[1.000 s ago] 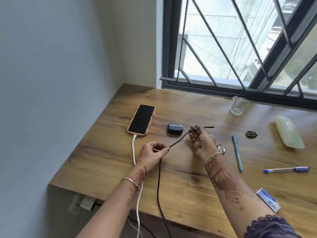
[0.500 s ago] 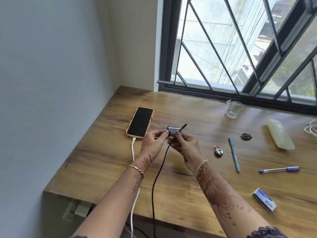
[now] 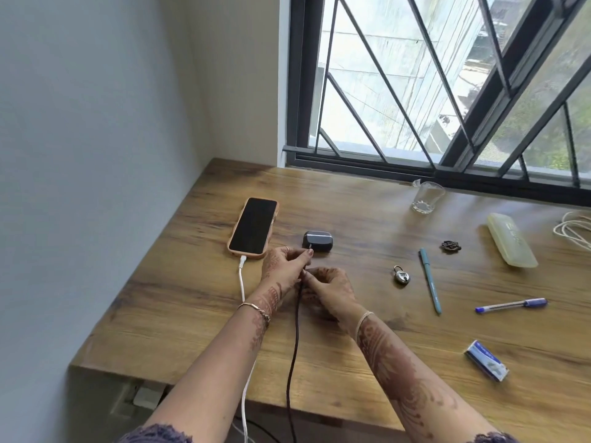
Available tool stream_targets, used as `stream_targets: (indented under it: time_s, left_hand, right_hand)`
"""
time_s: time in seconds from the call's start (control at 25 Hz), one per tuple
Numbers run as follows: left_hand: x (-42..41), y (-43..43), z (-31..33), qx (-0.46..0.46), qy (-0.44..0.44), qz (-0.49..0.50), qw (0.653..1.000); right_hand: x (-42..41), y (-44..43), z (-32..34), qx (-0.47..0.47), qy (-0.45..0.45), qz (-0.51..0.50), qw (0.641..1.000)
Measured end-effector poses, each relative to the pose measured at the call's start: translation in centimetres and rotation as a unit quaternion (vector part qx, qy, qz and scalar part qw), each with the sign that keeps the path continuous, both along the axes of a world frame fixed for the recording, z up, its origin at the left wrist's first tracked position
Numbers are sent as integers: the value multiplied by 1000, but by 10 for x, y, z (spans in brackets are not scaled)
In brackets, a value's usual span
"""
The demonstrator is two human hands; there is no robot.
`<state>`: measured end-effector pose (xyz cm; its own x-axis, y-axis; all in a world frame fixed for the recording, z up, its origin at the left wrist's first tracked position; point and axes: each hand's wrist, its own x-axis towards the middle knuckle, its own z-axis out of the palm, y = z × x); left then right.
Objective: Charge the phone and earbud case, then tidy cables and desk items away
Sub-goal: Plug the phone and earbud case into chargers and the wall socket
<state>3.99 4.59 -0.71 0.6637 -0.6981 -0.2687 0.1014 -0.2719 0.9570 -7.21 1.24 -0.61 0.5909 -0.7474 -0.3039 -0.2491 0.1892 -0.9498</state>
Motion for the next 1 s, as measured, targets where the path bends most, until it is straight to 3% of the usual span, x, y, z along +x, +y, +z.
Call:
stream_targets:
  time_s: [0.12, 0.2, 0.32, 0.48, 0.6, 0.72, 0.84, 1.0]
  left_hand:
    - [1, -2, -5, -4, 6, 13, 1000]
    - [1, -2, -9, 11, 2, 11, 1000]
    - [-2, -7, -13, 35, -7, 16, 999]
    - [-10, -13, -9, 70, -49, 24, 996]
    - [-9, -16, -9, 76, -72, 3, 995]
    - [-5, -18, -10, 68, -63, -20, 995]
    - [-4, -16, -11, 42, -23, -20, 999]
    - [-4, -10, -13, -24, 38, 2, 999]
  right_hand:
    - [-4, -16, -6, 6, -12, -18, 1000]
    - [-6, -34, -16, -80, 28, -82, 993]
    - [-8, -59, -23, -233, 112, -146, 955]
    - [2, -79, -13, -301, 168, -58, 937]
    - [17, -94, -11, -291, 256, 6, 922]
    - [22, -99, -10, -281, 276, 21, 919]
    - [22, -94, -8, -256, 216, -8, 942]
    - [25, -87, -9, -147, 86, -34, 985]
